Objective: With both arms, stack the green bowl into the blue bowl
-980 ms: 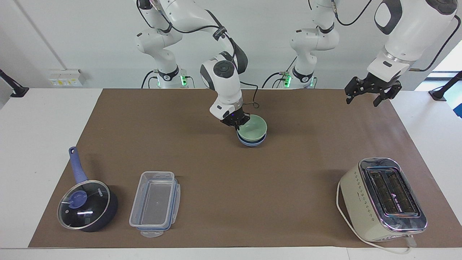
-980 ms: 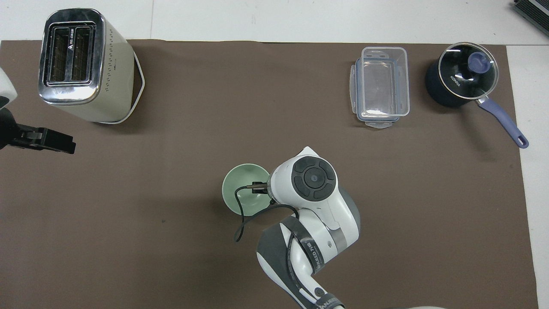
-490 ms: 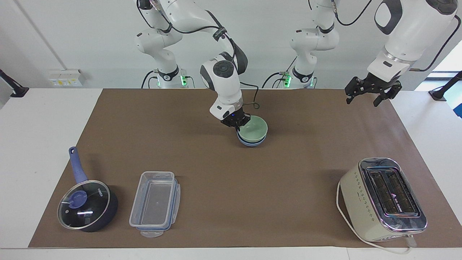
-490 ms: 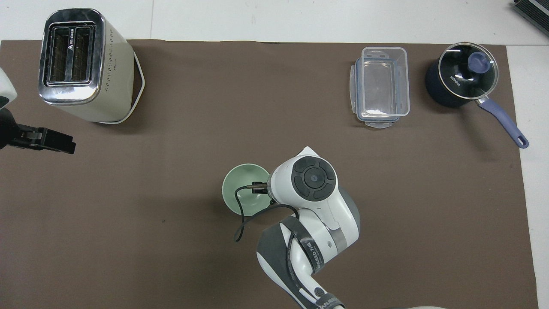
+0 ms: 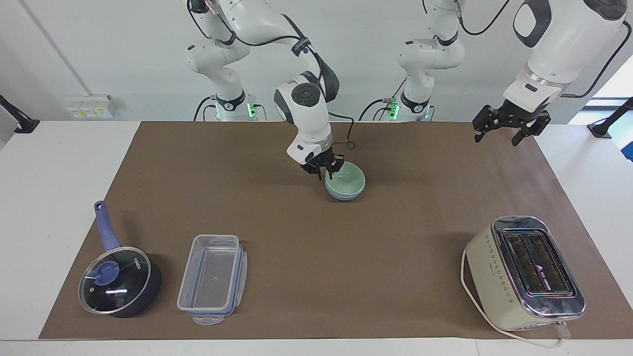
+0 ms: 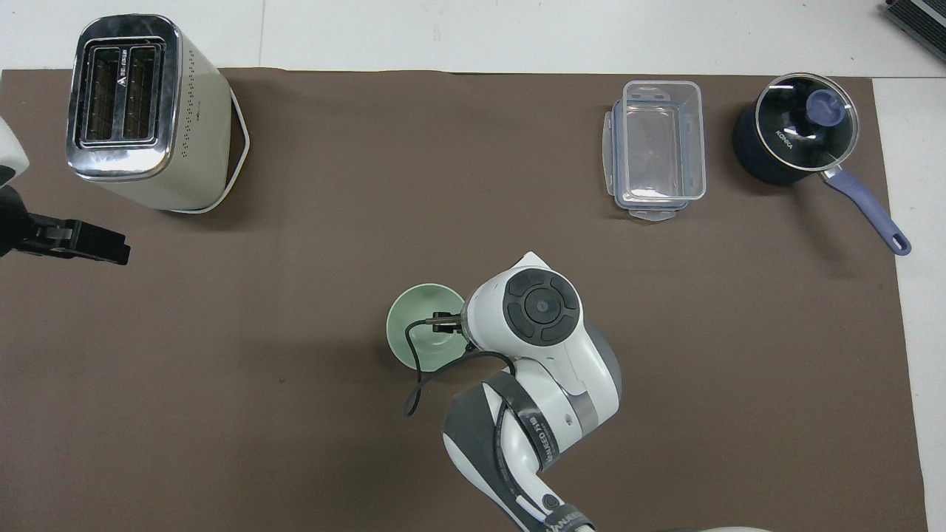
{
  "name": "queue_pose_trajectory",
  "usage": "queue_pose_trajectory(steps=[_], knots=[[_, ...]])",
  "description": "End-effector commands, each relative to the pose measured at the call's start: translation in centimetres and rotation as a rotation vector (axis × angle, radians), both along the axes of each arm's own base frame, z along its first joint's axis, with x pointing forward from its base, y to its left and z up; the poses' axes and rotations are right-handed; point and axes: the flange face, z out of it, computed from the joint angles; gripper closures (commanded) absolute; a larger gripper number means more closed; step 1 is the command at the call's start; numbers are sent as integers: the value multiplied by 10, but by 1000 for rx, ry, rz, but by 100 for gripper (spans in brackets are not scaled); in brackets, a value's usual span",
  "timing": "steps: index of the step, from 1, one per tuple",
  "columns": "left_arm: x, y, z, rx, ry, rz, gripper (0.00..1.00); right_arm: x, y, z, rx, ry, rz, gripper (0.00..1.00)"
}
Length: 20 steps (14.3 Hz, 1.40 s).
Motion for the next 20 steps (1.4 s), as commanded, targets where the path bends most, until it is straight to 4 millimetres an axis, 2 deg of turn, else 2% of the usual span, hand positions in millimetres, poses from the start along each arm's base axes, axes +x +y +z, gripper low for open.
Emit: queue_pose_trajectory(steps=[1, 4, 6, 9, 11, 14, 20], knots=[[-5, 2, 2, 10, -11, 6, 0, 13, -17, 18, -5, -46, -38, 0], [-5, 1, 2, 10, -11, 5, 0, 35, -66, 62, 2, -93, -101, 0], [-5, 2, 2, 10, -11, 6, 0, 44, -105, 95, -16, -94, -141, 0], [-5, 2, 2, 10, -11, 6, 0, 52, -149, 134, -80, -109, -163, 0], [-5, 2, 2, 10, -11, 6, 0, 59, -186, 165, -81, -127, -177, 0], [-5, 2, 2, 10, -11, 6, 0, 57, -230, 214, -97, -111, -186, 0], [-5, 2, 2, 10, -11, 6, 0, 48, -305, 285, -120, -71, -193, 0]])
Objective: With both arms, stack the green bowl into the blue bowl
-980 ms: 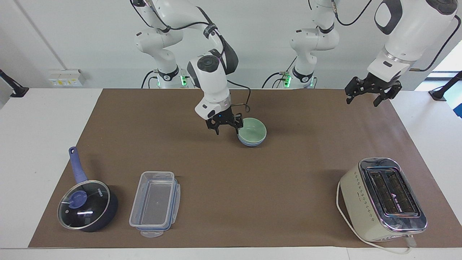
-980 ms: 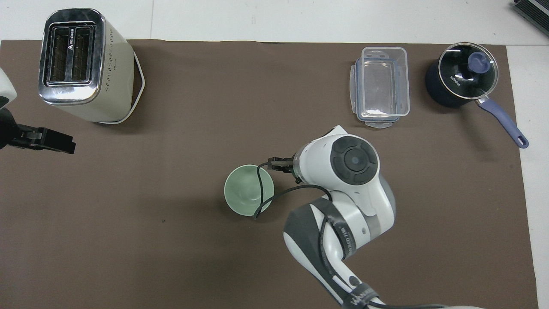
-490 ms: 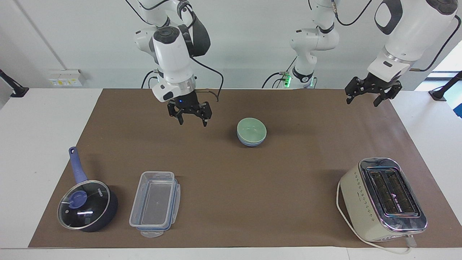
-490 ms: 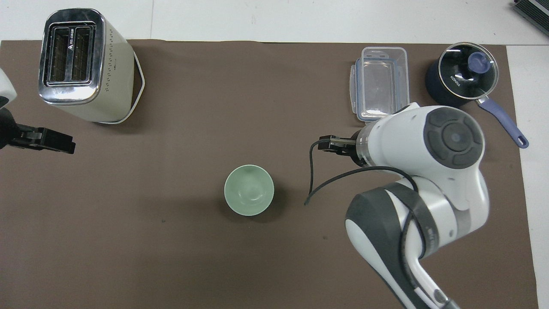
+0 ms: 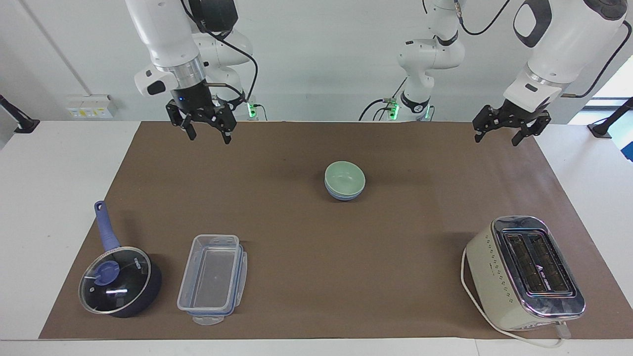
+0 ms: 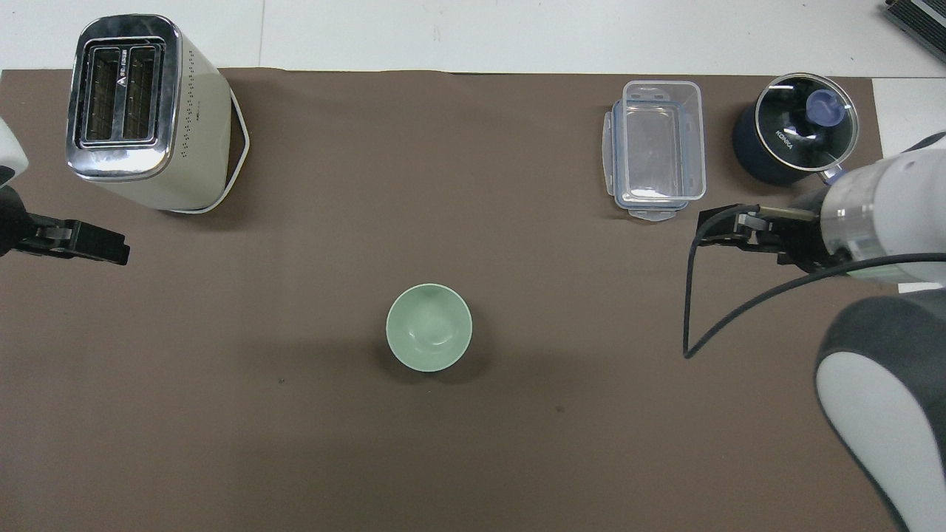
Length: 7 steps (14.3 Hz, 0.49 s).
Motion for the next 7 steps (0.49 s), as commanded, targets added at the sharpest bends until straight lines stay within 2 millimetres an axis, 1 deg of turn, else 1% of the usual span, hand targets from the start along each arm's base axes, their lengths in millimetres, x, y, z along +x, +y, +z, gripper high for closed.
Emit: queue_pose_trajectory(steps=[1, 2, 3, 4, 5, 6, 7], knots=[[-5, 2, 2, 10, -11, 6, 0, -1, -33, 31, -19, 3, 8, 0], [-5, 2, 2, 10, -11, 6, 0, -4, -44, 38, -21, 7, 11, 0], [-5, 2, 2, 10, -11, 6, 0, -8, -53, 40, -30, 19, 16, 0], [-5, 1, 2, 10, -11, 5, 0, -12, -64, 48, -34, 16, 15, 0], [-5, 1, 2, 10, -11, 5, 0, -15, -74, 49, -41, 27, 21, 0], [-5, 1, 2, 10, -11, 5, 0, -21, -81, 53, -48, 21, 34, 0], [-5, 2, 2, 10, -11, 6, 0, -23, -83, 52, -61, 24, 39, 0]])
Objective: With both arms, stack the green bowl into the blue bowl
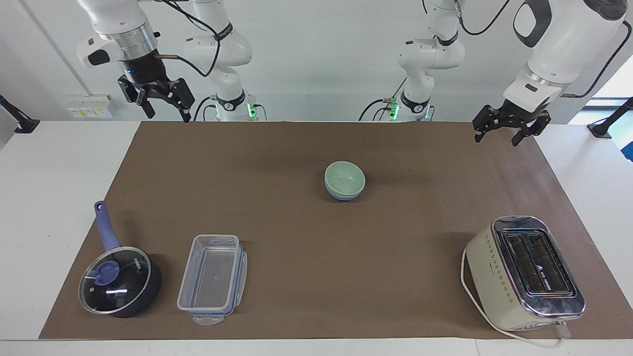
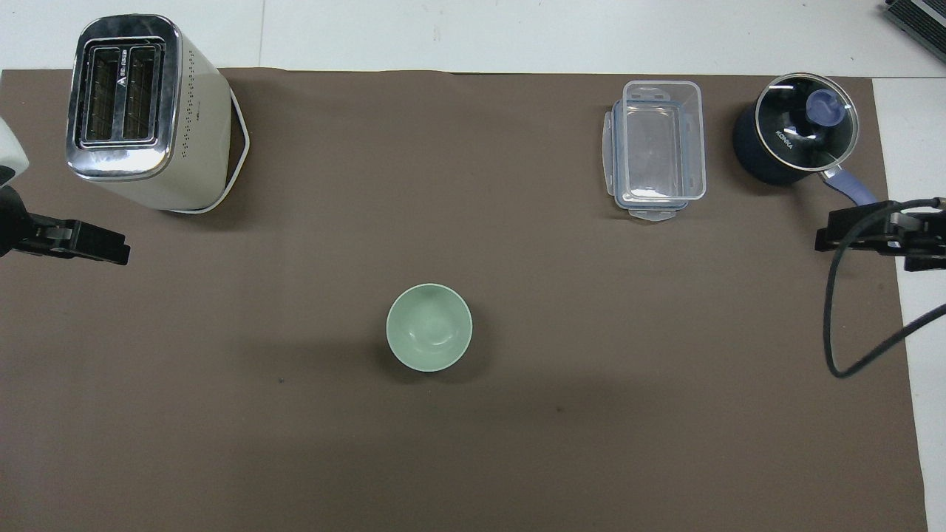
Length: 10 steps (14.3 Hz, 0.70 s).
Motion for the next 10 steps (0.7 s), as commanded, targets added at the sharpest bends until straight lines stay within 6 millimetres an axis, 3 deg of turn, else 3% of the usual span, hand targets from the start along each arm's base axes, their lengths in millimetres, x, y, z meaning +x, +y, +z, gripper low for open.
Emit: queue_pose_trajectory(steps=[1, 10], knots=[[-6, 2, 2, 10, -6, 6, 0, -10, -9, 2, -42, 12, 24, 0], [-5, 2, 2, 10, -12, 5, 0, -10, -21, -3, -65, 16, 50, 0]])
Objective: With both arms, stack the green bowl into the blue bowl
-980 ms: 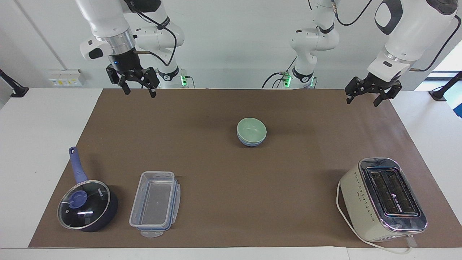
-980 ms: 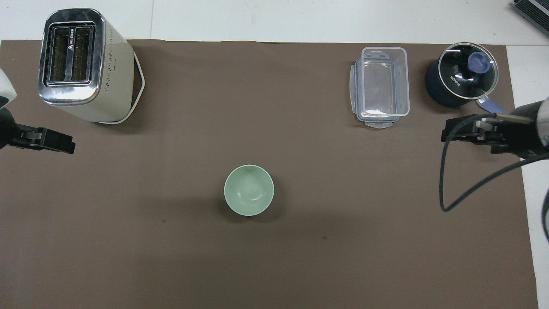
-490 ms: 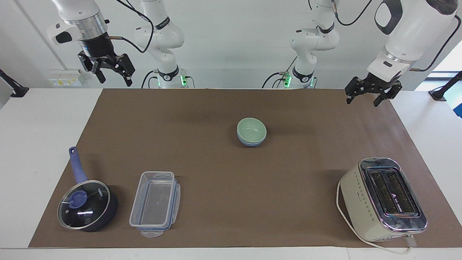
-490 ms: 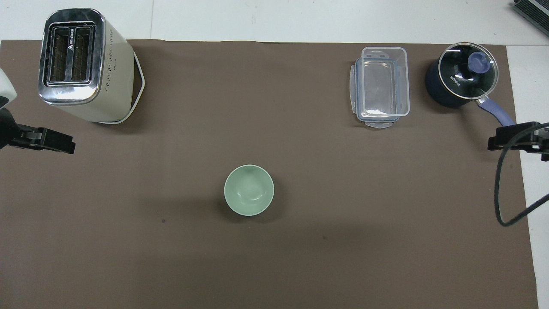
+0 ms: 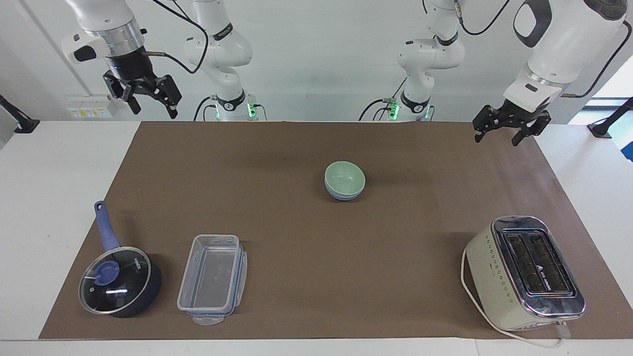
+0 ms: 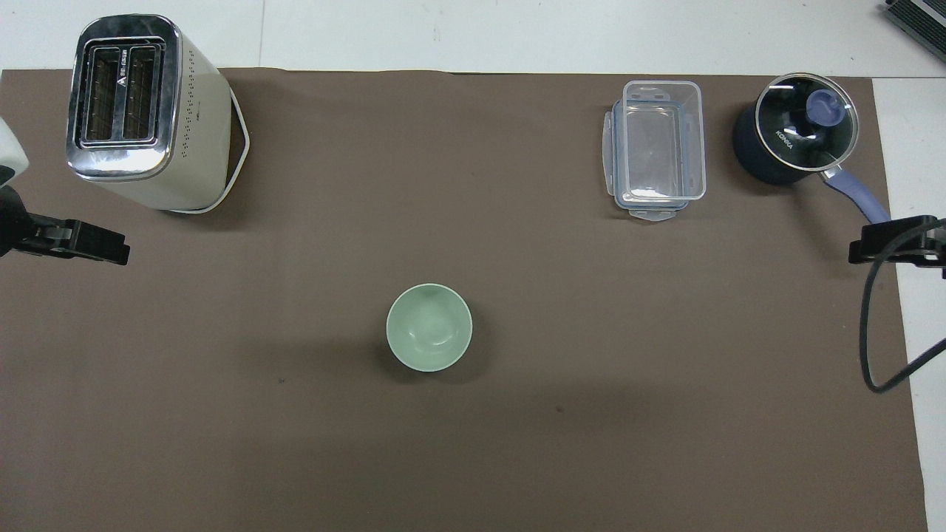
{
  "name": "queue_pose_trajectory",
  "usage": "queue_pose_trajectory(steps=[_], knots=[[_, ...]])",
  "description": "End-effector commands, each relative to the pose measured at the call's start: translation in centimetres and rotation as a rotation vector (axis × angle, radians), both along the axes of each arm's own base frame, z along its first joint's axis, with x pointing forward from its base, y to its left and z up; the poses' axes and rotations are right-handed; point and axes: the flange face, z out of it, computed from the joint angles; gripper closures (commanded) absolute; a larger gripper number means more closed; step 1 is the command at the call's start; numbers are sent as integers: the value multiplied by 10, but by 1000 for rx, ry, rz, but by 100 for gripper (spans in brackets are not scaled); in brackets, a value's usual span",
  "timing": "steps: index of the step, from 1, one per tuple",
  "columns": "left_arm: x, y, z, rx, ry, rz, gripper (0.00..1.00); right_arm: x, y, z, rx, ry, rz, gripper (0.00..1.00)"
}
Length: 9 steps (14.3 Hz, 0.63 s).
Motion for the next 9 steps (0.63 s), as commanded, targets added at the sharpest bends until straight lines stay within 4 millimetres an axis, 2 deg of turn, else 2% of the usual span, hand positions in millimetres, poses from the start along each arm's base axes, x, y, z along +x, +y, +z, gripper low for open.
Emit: queue_pose_trajectory(steps=[1, 9], knots=[[-5, 3, 2, 10, -12, 7, 0, -5, -3, -2, -23, 5, 17, 0], [-5, 1, 2, 10, -9, 10, 0, -5, 3, 0, -4, 1, 25, 0]])
